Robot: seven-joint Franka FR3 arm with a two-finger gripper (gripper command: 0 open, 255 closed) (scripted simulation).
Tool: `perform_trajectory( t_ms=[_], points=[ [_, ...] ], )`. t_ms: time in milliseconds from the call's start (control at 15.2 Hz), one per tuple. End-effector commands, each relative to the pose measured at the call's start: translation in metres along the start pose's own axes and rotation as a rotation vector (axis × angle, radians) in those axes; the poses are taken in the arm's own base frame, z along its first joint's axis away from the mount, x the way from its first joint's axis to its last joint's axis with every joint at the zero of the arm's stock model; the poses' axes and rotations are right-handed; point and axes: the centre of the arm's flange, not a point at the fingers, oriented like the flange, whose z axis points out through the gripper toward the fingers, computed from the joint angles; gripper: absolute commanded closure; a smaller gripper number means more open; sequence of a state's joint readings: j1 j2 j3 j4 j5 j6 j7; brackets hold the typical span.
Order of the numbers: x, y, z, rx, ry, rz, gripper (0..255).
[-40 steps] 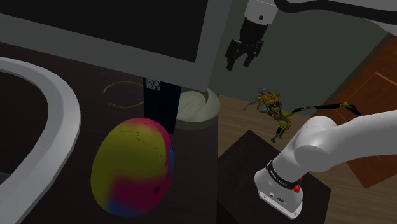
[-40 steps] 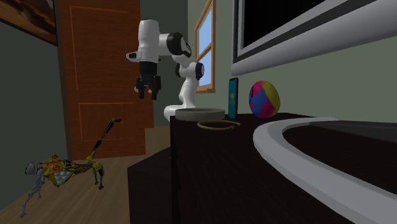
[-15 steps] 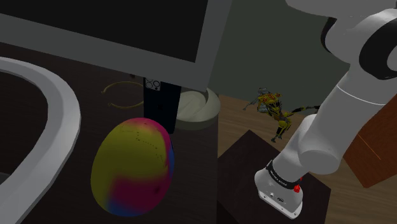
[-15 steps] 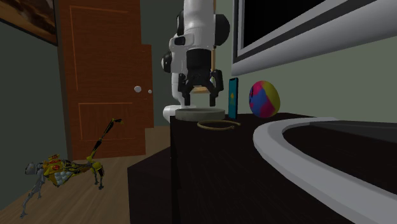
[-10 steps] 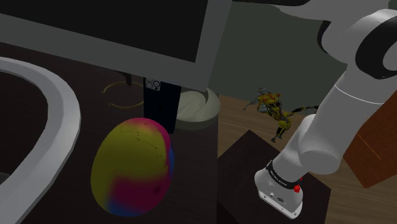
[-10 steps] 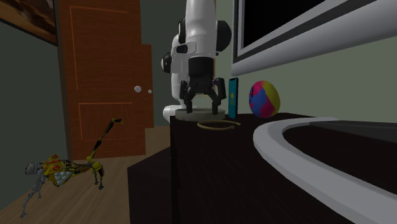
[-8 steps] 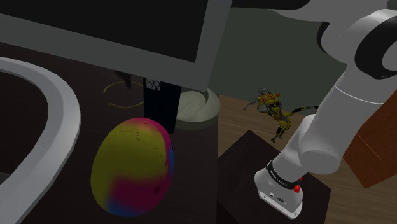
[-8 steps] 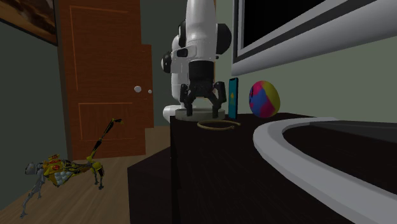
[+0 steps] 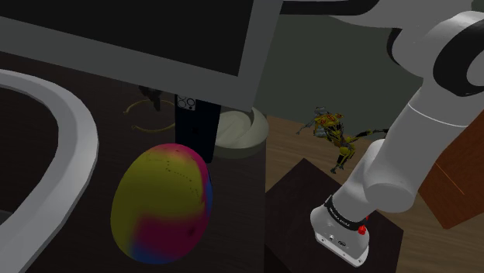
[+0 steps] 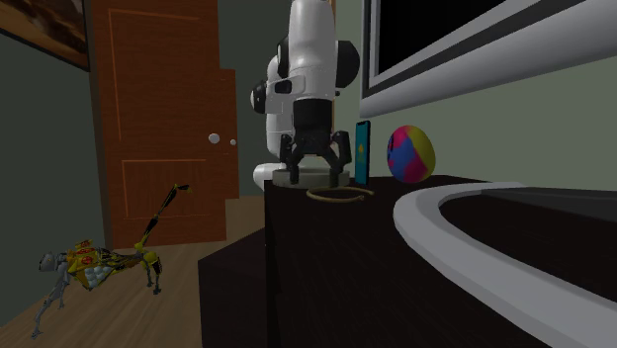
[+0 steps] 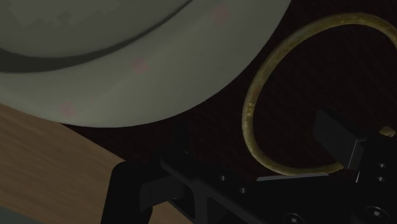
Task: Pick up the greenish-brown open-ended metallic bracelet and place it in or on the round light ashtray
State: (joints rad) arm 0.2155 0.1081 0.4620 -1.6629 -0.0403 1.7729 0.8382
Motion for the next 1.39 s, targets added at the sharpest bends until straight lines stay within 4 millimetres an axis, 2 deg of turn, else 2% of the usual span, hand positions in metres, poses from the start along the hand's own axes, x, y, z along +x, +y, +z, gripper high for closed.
perform_trajectory(
  t_ms=[0,594,1320],
  points=[
    [0.0,0.0,0.0,0.0,0.0,0.0,255],
    [0.0,0.0,0.0,0.0,0.0,0.0,255],
    [0.0,-0.001,-0.058,0.0,0.0,0.0,255]
  ],
)
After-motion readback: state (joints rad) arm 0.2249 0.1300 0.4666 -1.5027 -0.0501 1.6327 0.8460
